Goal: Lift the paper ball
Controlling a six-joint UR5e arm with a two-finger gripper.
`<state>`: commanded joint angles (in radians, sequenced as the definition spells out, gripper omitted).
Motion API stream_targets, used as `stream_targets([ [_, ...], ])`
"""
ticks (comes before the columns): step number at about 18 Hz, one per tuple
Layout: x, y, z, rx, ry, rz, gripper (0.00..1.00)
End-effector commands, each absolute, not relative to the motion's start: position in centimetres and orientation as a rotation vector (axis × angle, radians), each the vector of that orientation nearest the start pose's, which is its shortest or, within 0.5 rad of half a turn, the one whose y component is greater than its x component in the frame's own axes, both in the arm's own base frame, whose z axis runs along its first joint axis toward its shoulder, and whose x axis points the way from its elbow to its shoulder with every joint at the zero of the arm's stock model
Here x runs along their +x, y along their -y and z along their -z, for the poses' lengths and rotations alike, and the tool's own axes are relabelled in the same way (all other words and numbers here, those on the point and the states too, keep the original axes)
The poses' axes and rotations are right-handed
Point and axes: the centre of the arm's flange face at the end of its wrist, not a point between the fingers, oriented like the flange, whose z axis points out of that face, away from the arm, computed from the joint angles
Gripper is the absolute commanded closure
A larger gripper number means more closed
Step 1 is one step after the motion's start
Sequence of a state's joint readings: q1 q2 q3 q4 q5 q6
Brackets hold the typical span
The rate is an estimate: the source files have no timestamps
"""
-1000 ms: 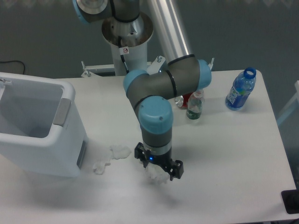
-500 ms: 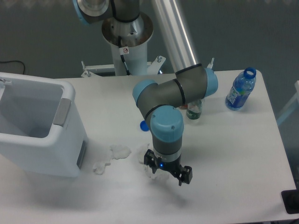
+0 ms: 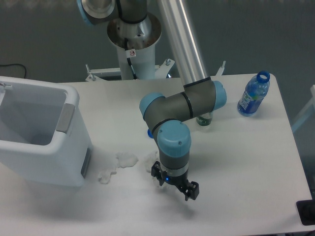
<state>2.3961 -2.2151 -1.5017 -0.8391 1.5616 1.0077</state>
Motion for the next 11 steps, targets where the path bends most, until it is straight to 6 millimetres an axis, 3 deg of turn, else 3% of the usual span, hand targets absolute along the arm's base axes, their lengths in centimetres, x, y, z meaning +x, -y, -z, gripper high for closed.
stream_targets([
  [5,-42.0,-56.2,-19.9,-3.033,-0.337,-0.16,0.05],
  [8,-42.2,-55.9,-19.6,-3.038,-0.333,-0.153,0.3],
  [11,-42.1,-55.8,-19.3,-3.042,-0.336,-0.146,0.49],
])
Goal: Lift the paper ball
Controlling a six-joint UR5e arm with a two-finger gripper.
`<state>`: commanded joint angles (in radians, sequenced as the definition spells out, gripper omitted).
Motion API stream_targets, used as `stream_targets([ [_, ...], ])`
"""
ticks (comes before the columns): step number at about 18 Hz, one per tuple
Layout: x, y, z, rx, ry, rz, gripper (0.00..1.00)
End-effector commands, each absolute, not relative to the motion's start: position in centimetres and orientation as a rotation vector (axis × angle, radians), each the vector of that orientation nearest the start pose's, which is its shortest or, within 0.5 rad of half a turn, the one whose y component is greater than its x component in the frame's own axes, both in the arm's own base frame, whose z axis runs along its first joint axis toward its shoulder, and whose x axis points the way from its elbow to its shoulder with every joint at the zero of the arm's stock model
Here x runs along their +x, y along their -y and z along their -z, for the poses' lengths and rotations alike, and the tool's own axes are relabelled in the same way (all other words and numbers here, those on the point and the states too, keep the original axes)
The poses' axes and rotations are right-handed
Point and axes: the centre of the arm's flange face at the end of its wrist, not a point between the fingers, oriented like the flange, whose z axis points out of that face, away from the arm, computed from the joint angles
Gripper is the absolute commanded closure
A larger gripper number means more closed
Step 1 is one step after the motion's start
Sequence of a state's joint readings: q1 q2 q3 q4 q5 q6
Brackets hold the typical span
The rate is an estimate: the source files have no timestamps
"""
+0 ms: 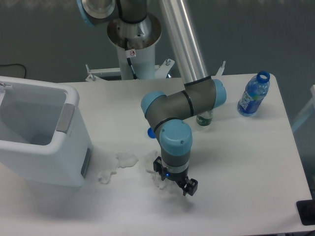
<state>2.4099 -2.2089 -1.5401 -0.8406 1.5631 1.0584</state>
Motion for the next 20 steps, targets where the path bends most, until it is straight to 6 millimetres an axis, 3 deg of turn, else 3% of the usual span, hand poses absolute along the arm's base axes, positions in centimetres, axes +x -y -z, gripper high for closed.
stream_targets([
  [2,-42.0,-55.9,-19.3,-3.044,-0.338,-0.145,0.64],
  [5,-41.8,-55.8,-19.6,-3.042,-0.331,-0.149,1.0],
  [10,-42.0,-55.9,-21.6,-3.021,-0.31,-0.187,1.0],
  [16,-42.3,-56.0,-24.5,-2.998,-0.164,-0.23,1.0],
  [20,-42.5,-56.4,-28.9,-2.975,-0.169,-0.28,1.0],
])
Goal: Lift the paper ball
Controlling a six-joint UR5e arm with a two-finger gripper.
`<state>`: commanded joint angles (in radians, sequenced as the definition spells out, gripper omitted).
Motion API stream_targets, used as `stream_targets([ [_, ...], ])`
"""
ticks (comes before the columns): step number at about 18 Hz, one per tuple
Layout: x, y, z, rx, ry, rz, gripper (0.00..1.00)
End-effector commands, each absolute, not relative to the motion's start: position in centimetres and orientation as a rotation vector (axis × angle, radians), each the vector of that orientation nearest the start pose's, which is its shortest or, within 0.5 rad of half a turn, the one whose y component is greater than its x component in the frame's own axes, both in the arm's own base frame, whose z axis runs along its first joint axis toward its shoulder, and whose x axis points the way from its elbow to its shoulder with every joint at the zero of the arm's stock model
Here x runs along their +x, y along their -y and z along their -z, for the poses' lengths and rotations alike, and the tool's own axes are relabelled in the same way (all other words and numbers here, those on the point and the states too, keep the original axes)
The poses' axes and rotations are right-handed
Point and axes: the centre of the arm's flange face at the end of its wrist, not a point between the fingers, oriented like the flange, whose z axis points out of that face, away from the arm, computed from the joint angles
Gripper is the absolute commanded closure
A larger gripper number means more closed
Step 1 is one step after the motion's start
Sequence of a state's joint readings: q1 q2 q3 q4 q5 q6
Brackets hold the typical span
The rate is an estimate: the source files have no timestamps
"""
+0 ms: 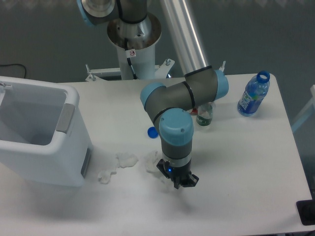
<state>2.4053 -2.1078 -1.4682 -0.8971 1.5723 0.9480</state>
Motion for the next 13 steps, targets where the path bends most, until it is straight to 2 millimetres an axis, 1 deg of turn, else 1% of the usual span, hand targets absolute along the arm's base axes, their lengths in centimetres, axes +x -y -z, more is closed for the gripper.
stream_targets([
  [2,-42.6,-56.6,-31.0,-2.979,-0.177,-0.261,1.0],
  [5,-42.6,-56.3,-34.1,-3.006,-0.181,-0.22,1.0],
  [7,-42.4,-56.4,-36.4,-2.986,-0.182,-0.248,1.0],
  [10,-41.3,-55.9,-39.9,-2.969,-0.192,-0.281,1.0],
  [13,-40.5,-54.9,-42.6,-3.018,-0.303,-0.283,1.0],
])
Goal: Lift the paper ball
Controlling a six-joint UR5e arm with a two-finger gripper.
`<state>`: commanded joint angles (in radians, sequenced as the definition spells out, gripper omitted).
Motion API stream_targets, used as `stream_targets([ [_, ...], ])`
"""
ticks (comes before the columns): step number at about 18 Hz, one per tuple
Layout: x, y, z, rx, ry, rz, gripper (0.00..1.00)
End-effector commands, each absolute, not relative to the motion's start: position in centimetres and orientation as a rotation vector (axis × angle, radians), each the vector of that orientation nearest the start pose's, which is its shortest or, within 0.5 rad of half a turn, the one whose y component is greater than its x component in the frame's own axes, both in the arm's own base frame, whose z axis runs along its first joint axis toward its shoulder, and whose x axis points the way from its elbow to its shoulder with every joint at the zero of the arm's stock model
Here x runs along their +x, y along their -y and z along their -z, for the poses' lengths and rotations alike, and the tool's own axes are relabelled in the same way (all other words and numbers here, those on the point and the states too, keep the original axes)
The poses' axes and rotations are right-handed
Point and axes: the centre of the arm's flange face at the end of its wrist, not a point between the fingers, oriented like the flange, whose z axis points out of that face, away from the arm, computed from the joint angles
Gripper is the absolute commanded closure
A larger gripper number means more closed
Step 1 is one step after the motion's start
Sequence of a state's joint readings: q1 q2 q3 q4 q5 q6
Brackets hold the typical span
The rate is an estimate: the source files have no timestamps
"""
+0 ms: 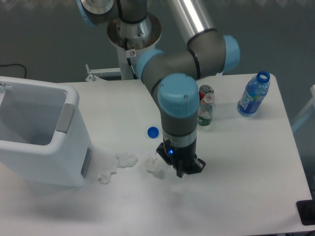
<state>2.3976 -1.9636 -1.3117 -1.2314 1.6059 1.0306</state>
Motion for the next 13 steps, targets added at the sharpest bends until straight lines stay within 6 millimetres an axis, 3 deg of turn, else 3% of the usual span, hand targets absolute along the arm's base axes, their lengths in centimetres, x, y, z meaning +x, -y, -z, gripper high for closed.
stream_targets([
  [3,-39.2,-53.6,-46.2,-3.037,-0.349,-0.236,1.0],
  [5,-39.1,-52.9,-47.1,-3.071,-0.446,-0.157,1.0],
  [13,-39.3,-52.7,-47.1,-3.076,-0.459,-0.145,1.0],
])
